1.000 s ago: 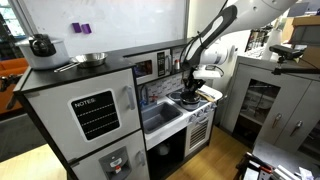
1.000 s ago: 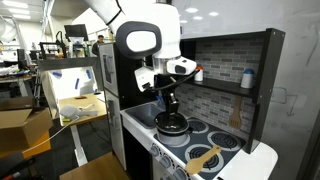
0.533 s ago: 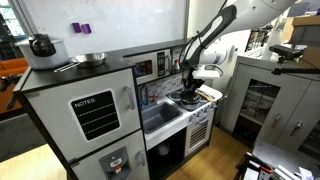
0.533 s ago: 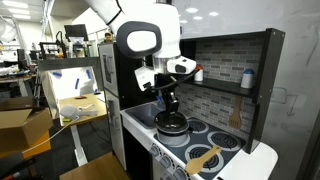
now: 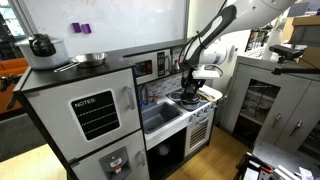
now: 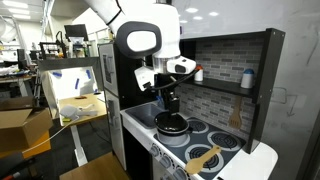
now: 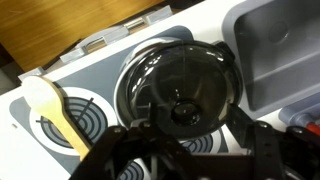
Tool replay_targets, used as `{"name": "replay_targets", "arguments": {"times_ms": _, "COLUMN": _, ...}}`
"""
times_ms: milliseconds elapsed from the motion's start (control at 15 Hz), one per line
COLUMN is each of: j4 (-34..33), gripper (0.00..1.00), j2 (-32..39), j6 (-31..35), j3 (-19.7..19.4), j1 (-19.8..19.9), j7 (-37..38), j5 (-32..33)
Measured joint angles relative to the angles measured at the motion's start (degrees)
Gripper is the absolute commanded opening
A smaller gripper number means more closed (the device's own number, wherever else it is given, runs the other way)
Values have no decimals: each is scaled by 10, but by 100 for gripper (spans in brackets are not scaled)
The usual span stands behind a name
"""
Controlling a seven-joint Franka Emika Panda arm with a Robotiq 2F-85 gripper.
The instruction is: Take the lid from the top of the shelf and put it on the pot on the stove
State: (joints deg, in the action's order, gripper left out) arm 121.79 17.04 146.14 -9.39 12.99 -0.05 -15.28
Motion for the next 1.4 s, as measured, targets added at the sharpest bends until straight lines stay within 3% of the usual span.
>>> {"name": "replay_targets", "arguments": {"times_ms": 67, "j4": 0, "gripper": 77, "j2": 0, "j6": 0, "j3": 0, "j1": 0, "j7": 0, "j5": 0}}
{"name": "replay_targets", "arguments": {"times_ms": 133, "j4": 0, "gripper": 92, "j2": 0, "j6": 0, "j3": 0, "j1": 0, "j7": 0, "j5": 0}}
{"name": "replay_targets", "arguments": {"times_ms": 200, "j4": 0, "gripper": 99, "j2": 0, "j6": 0, "j3": 0, "j1": 0, "j7": 0, "j5": 0}}
{"name": "replay_targets", "arguments": {"times_ms": 733, "j4": -2, "gripper": 100, "j2": -28, "j6": -37, "j3": 0, "j1": -2, "j7": 0, "j5": 10}}
{"name": "replay_targets", "arguments": {"times_ms": 1400, "j4": 30, "gripper": 100, "j2": -183, "j6": -218, "j3": 7, "j1": -44, "j7": 15, "j5": 77}}
